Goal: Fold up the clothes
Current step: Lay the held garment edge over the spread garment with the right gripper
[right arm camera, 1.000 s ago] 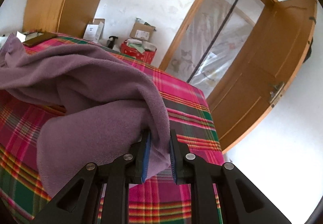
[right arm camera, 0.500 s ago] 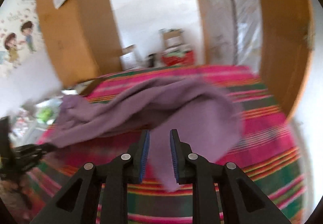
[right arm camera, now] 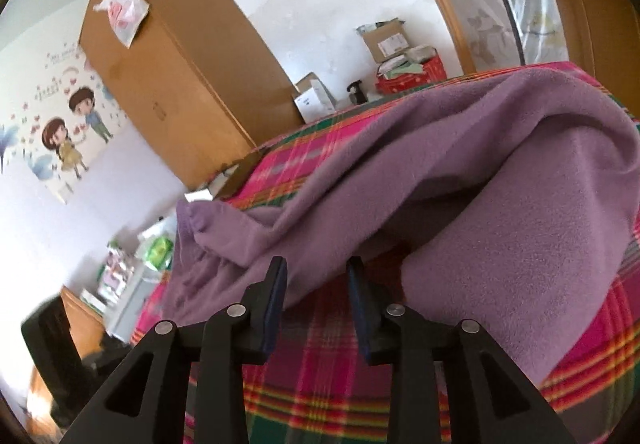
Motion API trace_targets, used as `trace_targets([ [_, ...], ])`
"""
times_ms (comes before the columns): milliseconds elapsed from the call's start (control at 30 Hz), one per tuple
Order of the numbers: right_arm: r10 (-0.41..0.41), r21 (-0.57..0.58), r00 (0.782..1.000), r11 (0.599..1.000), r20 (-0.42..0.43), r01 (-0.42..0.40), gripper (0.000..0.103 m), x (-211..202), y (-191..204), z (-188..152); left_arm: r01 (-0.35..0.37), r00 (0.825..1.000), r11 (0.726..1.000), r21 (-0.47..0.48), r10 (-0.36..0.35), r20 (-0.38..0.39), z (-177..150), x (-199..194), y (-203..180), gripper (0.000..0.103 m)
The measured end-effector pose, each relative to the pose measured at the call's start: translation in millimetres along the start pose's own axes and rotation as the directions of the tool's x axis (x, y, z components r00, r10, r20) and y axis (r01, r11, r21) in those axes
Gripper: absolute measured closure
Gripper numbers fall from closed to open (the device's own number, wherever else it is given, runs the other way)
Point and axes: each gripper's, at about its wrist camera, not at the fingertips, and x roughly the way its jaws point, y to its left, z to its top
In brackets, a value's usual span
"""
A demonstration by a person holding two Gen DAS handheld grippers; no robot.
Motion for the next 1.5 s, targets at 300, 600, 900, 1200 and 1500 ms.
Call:
trace_targets([
  [300, 0.009, 0.061, 1.000, 0.998, 0.020, -0.010, 0.100, -3, 2, 3, -0.001, 1.000, 1.000, 0.006, 0.001, 0.001, -4, -3, -1, 0.096],
  [600, 0.029, 0.056, 0.997, 0.998, 0.072, -0.033, 0.100, -46, 17, -8, -0.007, 1.000, 1.000, 0.023, 0.006, 0.025, -4, -21, -3, 0.096],
  [900, 0.017, 0.062, 0.996, 0.998, 0.085, -0.023, 0.100, -71, 24, -32, -0.025, 0.999, 0.997, 0.067, 0.023, 0.034, -7, -41, -7, 0.096],
  [1200, 0.028, 0.051, 0.996, 0.998, 0.090, -0.032, 0.100, -97, 30, -60, -0.033, 0.999, 0.986, 0.162, 0.027, 0.038, -24, -70, -20, 0.096],
  [1500, -0.056, 0.031, 0.997, 0.998, 0.057, 0.055, 0.100, -105, 23, -90, -0.010, 1.000, 0.985, 0.171, 0.013, -0.018, -40, -60, -25, 0.094],
])
